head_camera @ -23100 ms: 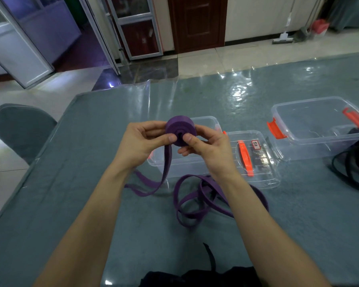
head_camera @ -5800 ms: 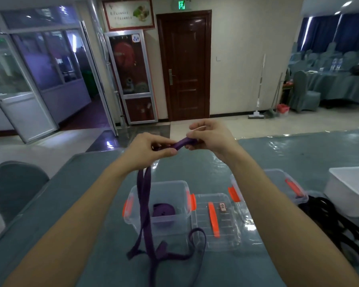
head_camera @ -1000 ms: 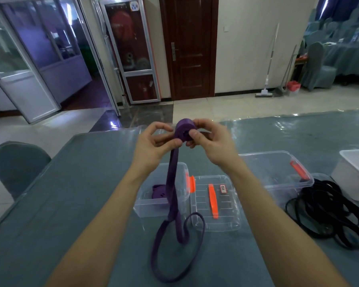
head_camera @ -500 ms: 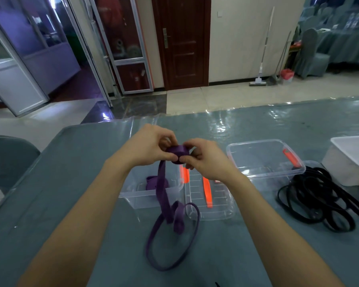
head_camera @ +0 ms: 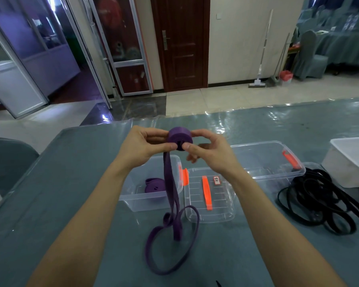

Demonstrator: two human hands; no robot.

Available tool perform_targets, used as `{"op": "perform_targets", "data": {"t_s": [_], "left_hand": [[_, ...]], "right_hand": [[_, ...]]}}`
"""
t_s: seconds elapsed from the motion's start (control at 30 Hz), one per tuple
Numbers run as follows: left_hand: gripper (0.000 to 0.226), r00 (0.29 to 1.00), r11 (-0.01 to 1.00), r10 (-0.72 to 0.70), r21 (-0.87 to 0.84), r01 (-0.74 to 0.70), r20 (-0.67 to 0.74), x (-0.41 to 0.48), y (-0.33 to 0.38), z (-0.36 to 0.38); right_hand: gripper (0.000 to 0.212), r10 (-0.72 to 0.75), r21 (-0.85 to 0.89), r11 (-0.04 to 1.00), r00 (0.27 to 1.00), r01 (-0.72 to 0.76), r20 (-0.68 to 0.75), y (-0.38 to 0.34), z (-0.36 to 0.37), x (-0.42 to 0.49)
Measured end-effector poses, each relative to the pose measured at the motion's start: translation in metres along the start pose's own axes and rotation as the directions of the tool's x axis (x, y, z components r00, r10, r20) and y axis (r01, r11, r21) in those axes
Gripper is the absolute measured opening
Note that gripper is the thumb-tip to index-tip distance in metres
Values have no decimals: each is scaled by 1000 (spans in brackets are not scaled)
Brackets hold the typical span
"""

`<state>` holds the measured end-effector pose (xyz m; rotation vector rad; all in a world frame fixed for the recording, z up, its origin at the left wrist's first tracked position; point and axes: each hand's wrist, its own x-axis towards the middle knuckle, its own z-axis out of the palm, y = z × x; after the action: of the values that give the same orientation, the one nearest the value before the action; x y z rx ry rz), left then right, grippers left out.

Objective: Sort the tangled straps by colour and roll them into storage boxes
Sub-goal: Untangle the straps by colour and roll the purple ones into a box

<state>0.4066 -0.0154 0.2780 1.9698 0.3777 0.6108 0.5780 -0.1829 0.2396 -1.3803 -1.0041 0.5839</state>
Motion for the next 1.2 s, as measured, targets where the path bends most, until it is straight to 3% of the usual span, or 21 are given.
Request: {"op": "perform_targets", "data": {"t_s": [0.07,0.1,0.17,0.23,0.3,0.37,0.47,0.67,0.77,0.9,1.0,1.07,1.2], "left_hand": [[33,995,980,-17,200,-2,96,2,4,-8],[31,988,941,-15,335,-37,151,6,7,-10],[29,970,805,-11,578,-134,241,13,17,-8],[30,969,747,18,641,-178,248,18,24,-7],[33,984,873,55,471,-129,167,19,23,-9],[40,993,976,55,202,-75,104,15,18,-12],[37,994,993,76,-92,-69,77,10,14,-8],[31,995,983,74,-162,-84,-64,13,17,0],[36,997,996,67,-57,-69,-43,10,11,-6],[39,995,993,-6,121,-5,95,7,8,-22],[37,979,970,-34,241,-17,203,10,12,-26],[37,974,972,-43,235,-11,221,12,15,-30],[38,980,997,-43,72,30,192,10,13,-32]], "right_hand": [[65,-14,-247,969,998,28,59,-6,-8,3],[63,-22,-355,933,995,56,102,-10,-7,5],[40,-47,-550,823,982,142,183,-16,0,10],[25,-110,-656,723,974,215,198,-18,6,13],[24,-153,-612,764,979,203,133,-20,5,12],[24,-155,-399,904,987,156,35,-22,0,11],[27,-176,-106,980,983,171,-42,-29,-2,13],[28,-64,348,932,991,101,-115,-23,19,10],[29,-34,268,963,999,35,-9,-11,15,6],[49,-34,-164,985,994,51,107,-11,-3,7],[28,-16,-370,926,987,74,158,-15,1,12],[20,-32,-361,929,988,85,151,-13,6,14],[18,-77,-69,994,994,83,82,-13,10,12]]}}
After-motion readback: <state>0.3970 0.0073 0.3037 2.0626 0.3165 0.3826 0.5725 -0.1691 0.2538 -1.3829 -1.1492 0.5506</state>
